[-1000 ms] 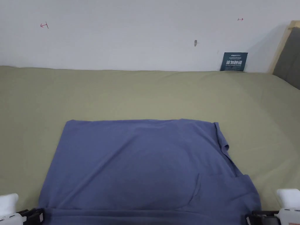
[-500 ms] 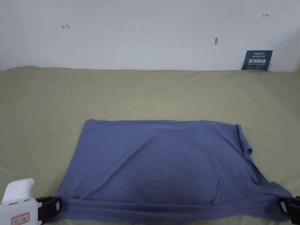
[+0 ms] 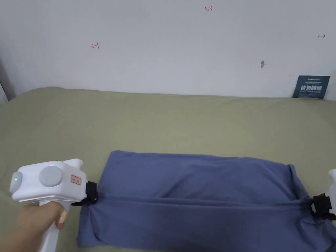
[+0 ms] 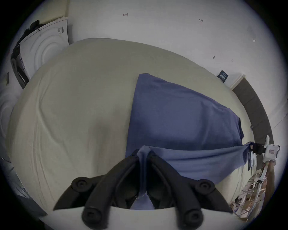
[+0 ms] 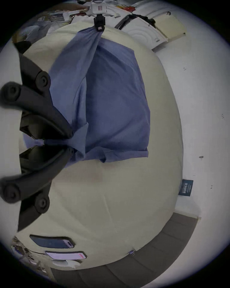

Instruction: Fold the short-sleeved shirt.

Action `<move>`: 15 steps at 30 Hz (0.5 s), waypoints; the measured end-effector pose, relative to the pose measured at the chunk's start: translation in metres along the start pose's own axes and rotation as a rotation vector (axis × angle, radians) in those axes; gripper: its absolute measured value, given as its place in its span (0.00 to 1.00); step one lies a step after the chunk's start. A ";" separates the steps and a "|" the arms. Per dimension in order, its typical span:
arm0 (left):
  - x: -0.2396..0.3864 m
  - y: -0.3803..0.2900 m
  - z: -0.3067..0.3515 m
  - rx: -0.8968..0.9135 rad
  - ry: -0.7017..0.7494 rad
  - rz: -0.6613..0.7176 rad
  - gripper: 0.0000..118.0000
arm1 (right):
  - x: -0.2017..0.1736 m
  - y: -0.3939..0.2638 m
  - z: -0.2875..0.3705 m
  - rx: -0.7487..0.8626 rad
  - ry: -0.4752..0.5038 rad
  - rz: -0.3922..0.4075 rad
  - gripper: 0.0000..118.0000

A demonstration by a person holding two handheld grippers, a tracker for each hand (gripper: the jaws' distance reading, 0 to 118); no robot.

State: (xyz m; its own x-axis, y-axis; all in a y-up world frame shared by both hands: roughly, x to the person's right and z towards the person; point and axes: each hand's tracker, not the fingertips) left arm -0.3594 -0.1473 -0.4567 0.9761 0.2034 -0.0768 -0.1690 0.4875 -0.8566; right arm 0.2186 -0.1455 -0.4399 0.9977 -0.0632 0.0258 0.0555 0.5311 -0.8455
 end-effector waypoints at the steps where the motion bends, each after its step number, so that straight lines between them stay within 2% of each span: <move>1: 0.000 0.006 -0.006 0.010 -0.002 0.013 0.08 | 0.000 0.003 -0.007 0.003 -0.001 -0.019 0.05; 2: 0.000 0.010 -0.011 0.012 -0.007 0.030 0.18 | 0.001 0.004 -0.012 0.008 0.004 -0.030 0.10; 3: 0.001 0.008 -0.014 0.012 -0.014 0.047 0.41 | 0.003 0.004 -0.017 0.009 0.010 -0.040 0.26; 4: 0.001 0.010 -0.019 0.015 0.013 0.065 0.68 | 0.004 0.003 -0.022 -0.001 0.010 -0.047 0.58; 5: 0.000 0.010 -0.021 0.012 0.032 0.078 0.73 | 0.004 0.000 -0.025 -0.027 -0.017 -0.050 0.79; 6: -0.002 0.007 -0.018 0.015 0.037 0.086 0.73 | 0.005 -0.005 -0.026 -0.054 -0.057 -0.046 0.83; 7: -0.008 0.003 -0.012 0.034 0.014 0.100 0.73 | 0.007 -0.012 -0.021 -0.035 -0.037 -0.045 0.76; 8: -0.010 0.000 -0.006 0.042 -0.007 0.107 0.73 | 0.009 -0.017 -0.015 0.002 -0.007 -0.042 0.74; 11: -0.013 -0.022 0.022 0.086 -0.006 0.042 0.69 | 0.014 -0.037 0.014 0.102 -0.010 -0.037 0.75; 12: -0.012 -0.033 0.033 0.101 0.033 -0.013 0.64 | 0.015 -0.047 0.026 0.134 -0.008 -0.043 0.74; 13: -0.010 -0.044 0.043 0.113 0.072 -0.057 0.47 | 0.016 -0.056 0.037 0.149 0.004 -0.049 0.74; 14: -0.009 -0.054 0.050 0.128 0.095 -0.082 0.47 | 0.017 -0.062 0.045 0.155 0.020 -0.055 0.74; 15: -0.010 -0.068 0.057 0.153 0.120 -0.104 0.41 | 0.018 -0.072 0.055 0.160 0.038 -0.065 0.72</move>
State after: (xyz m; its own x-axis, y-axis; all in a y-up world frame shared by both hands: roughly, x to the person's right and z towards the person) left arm -0.3655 -0.1338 -0.3690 0.9970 0.0477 -0.0602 -0.0768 0.6257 -0.7763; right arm 0.2344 -0.1384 -0.3495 0.9897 -0.1321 0.0554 0.1289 0.6519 -0.7472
